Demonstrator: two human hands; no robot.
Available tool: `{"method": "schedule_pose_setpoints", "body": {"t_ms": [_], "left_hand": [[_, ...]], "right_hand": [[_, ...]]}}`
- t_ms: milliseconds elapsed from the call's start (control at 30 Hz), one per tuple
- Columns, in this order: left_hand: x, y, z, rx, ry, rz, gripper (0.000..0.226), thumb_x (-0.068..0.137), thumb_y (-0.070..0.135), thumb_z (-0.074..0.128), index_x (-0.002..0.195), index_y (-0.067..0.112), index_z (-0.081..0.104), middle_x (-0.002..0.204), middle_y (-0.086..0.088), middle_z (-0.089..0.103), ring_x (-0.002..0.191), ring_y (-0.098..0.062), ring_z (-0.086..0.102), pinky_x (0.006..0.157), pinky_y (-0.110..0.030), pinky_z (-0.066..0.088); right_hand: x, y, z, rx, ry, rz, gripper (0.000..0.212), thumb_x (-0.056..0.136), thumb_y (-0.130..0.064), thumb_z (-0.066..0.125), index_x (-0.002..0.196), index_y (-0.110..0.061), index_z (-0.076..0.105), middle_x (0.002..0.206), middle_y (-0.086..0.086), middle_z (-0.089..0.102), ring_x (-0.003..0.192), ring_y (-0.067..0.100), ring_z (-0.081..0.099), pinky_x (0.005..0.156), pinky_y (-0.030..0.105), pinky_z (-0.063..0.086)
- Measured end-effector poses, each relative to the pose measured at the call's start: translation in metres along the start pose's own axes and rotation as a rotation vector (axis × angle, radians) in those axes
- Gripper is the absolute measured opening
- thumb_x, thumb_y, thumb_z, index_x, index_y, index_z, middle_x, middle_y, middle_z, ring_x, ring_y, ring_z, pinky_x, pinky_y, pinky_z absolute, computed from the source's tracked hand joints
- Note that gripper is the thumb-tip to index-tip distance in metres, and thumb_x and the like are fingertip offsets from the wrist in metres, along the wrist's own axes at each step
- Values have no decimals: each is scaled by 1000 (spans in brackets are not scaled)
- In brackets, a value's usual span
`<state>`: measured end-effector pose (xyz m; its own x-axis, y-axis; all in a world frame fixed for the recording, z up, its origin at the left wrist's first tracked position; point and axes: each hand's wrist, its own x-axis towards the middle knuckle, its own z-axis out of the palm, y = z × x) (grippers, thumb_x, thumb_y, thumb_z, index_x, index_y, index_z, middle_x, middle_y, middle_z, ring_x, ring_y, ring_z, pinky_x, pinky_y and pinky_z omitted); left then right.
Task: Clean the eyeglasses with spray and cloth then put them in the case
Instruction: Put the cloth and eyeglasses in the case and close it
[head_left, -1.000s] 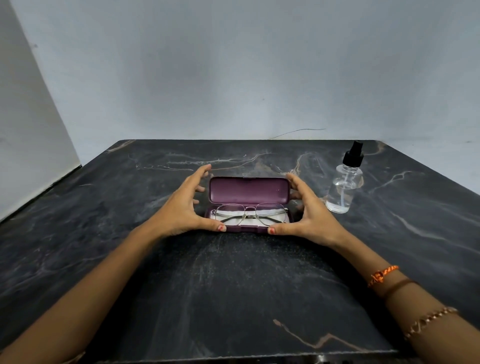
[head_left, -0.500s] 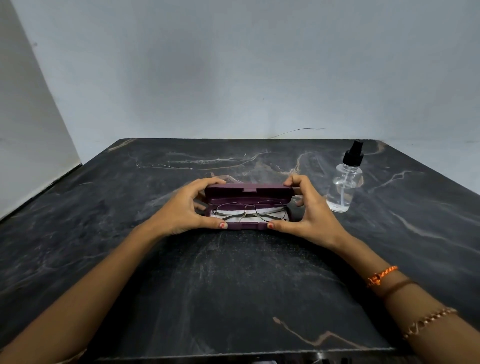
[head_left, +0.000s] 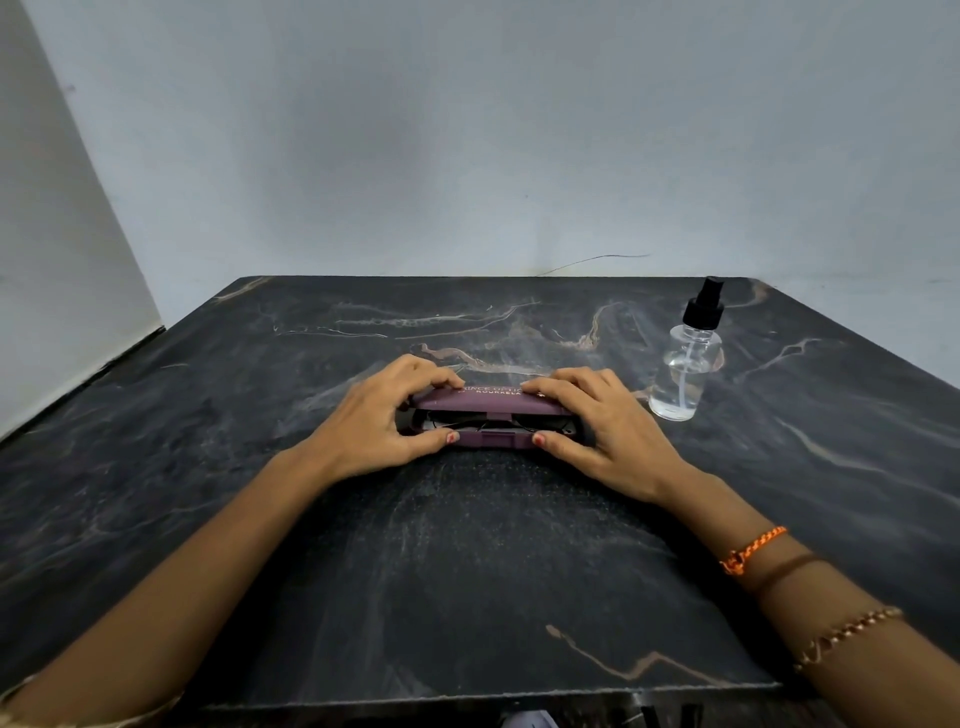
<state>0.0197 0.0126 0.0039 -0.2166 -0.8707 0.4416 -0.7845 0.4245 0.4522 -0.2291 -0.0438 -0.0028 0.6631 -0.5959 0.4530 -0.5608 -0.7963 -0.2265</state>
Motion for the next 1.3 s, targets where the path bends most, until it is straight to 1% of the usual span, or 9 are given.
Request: {"method": "schedule_pose_setpoints", "body": {"t_ms": [133,300,467,567,667,833,1033,1200,1300], "left_hand": [[-1,2,-1,-8,2,-24,47,68,38,64,114,29,55,114,10,53,101,-8,52,85,-25,42],[-1,6,-3,13,28,-5,43,70,39,64,112,31,56,112,13,54,99,-7,53,83,-27,44],[1,5,-4,-43,102,-48,39,75,22,70,110,32,57,112,12,60,100,-5,56,85,-27,50],[1,2,-4,-35,32,-53,42,73,32,71,112,32,56,113,14,57,101,-4,54,86,-25,46],[0,0,-5,25,-66,-22,59,62,47,74,116,34,53,114,19,51,101,-2,50,82,-18,38],[0,-1,-2,26,-74,34,62,62,39,78,117,28,51,116,14,51,105,-6,51,89,-24,40],[-1,3,9,28,-9,151,54,67,24,78,115,16,55,117,0,59,107,-3,50,94,-3,32],[-6,4,14,66,55,207,52,67,20,78,114,8,58,115,-10,62,110,-15,55,99,-21,38],[-6,4,14,76,68,227,53,67,19,78,114,7,58,115,-13,63,110,-17,55,99,-24,38]], "right_hand": [[0,1,0,39,11,12,44,87,-37,55,128,-26,47,122,2,51,104,16,42,89,27,34],[0,2,1,114,21,17,37,89,-31,51,126,-26,50,118,1,52,101,19,48,87,26,35],[0,2,0,194,34,55,35,91,-28,48,127,-28,50,117,-1,52,107,19,49,92,29,39],[0,3,0,204,22,66,35,91,-28,48,127,-28,50,119,-1,53,110,18,48,94,29,38],[0,3,1,181,-15,62,38,91,-32,48,128,-30,48,120,-3,51,108,17,45,91,26,34],[-1,2,0,126,-71,44,54,80,-48,57,131,-33,43,124,-3,48,110,14,41,93,25,31],[-1,1,0,86,-64,15,56,80,-39,64,131,-32,44,126,-1,50,112,15,41,93,23,29],[-1,-1,0,51,-47,-8,54,80,-33,65,131,-28,46,127,4,52,113,19,46,95,24,30],[-1,-1,0,42,-45,-8,55,79,-34,66,130,-28,47,128,4,52,115,19,47,97,28,33]]}}
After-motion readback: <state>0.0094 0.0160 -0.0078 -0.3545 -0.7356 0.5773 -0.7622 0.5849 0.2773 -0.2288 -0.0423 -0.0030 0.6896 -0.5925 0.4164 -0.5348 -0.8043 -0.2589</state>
